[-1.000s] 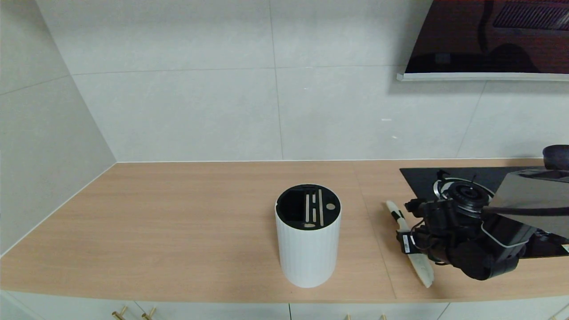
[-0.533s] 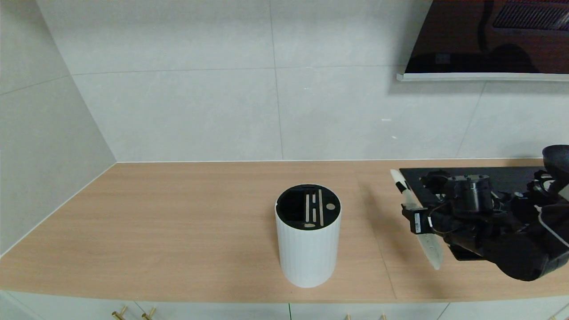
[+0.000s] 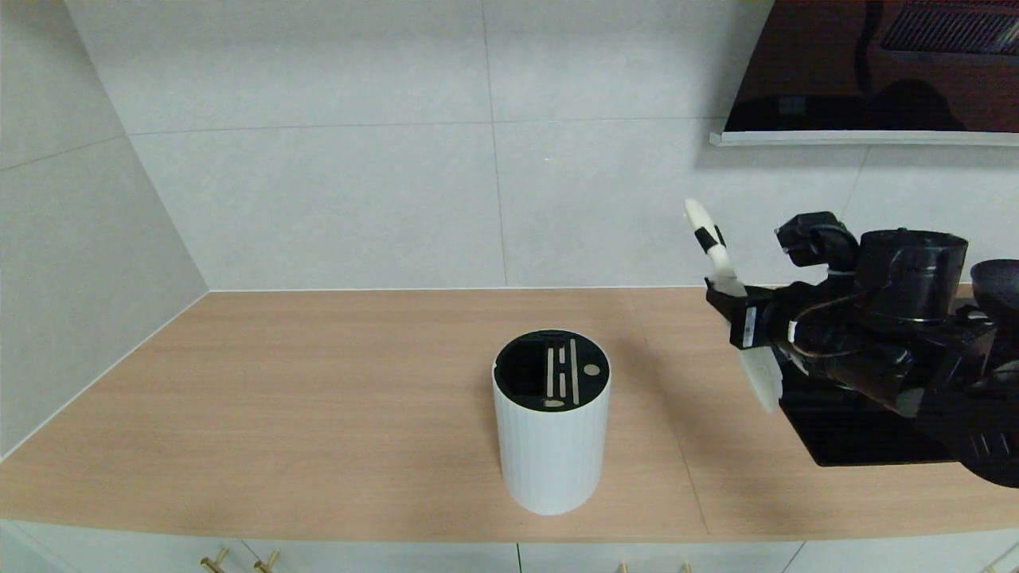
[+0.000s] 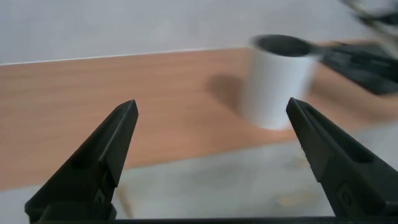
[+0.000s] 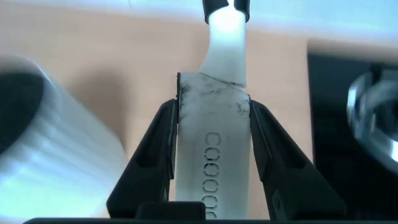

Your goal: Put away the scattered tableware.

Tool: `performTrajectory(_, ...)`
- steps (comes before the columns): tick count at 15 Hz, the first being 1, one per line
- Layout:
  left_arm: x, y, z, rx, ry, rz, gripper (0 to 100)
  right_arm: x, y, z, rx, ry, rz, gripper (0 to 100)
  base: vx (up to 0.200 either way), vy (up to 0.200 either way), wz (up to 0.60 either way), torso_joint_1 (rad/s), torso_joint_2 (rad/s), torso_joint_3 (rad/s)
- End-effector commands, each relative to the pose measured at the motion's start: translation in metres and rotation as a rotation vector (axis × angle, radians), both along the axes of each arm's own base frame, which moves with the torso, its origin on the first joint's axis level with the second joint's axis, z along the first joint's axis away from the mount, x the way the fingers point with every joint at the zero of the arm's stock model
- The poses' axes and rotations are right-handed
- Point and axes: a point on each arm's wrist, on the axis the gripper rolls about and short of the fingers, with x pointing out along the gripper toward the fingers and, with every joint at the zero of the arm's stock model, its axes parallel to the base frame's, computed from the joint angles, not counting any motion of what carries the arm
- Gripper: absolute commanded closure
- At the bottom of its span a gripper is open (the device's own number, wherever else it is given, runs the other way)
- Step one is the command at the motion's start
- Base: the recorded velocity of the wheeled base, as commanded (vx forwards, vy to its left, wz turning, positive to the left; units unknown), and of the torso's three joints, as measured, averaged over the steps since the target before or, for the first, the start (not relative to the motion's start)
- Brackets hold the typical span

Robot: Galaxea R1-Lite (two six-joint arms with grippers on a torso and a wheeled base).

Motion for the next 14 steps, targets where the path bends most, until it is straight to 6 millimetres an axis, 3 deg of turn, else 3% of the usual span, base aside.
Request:
performTrajectory(1,0.08,-0.005,0.085,-0.013,0.155,-0.184,0,-0.007,0.026,0.036,0.031,-0.124,0.086,100,0.0,0.0,0.0,0.0,0.0,0.0)
performTrajectory(3,0.128,-0.013,0.106,-0.044,0.153,-0.252,0,-0.028,0.052,0.054,0.065,-0.177,0.191,100,0.0,0.0,0.0,0.0,0.0,0.0)
performTrajectory(4,0.147,-0.024,0.107,-0.099,0.173,-0.322,0,-0.041,0.06,0.058,0.075,-0.184,0.237,100,0.0,0.0,0.0,0.0,0.0,0.0)
performTrajectory(6,0.178,-0.048,0.106,-0.272,0.236,-0.424,0,-0.06,0.074,0.054,0.071,-0.168,0.306,100,0.0,0.0,0.0,0.0,0.0,0.0)
performTrajectory(8,0.21,-0.068,0.103,-0.417,0.267,-0.482,0,-0.067,0.086,0.054,0.074,-0.168,0.339,100,0.0,0.0,0.0,0.0,0.0,0.0)
performTrajectory(10,0.239,-0.091,0.084,-0.437,0.276,-0.488,0,-0.077,0.102,0.047,0.058,-0.133,0.392,100,0.0,0.0,0.0,0.0,0.0,0.0)
performTrajectory(12,0.25,-0.12,0.057,-0.444,0.311,-0.416,0,-0.086,0.113,0.037,0.03,-0.088,0.412,100,0.0,0.0,0.0,0.0,0.0,0.0)
performTrajectory(14,0.254,-0.139,0.053,-0.489,0.296,-0.404,0,-0.086,0.117,0.028,0.009,-0.063,0.406,100,0.0,0.0,0.0,0.0,0.0,0.0)
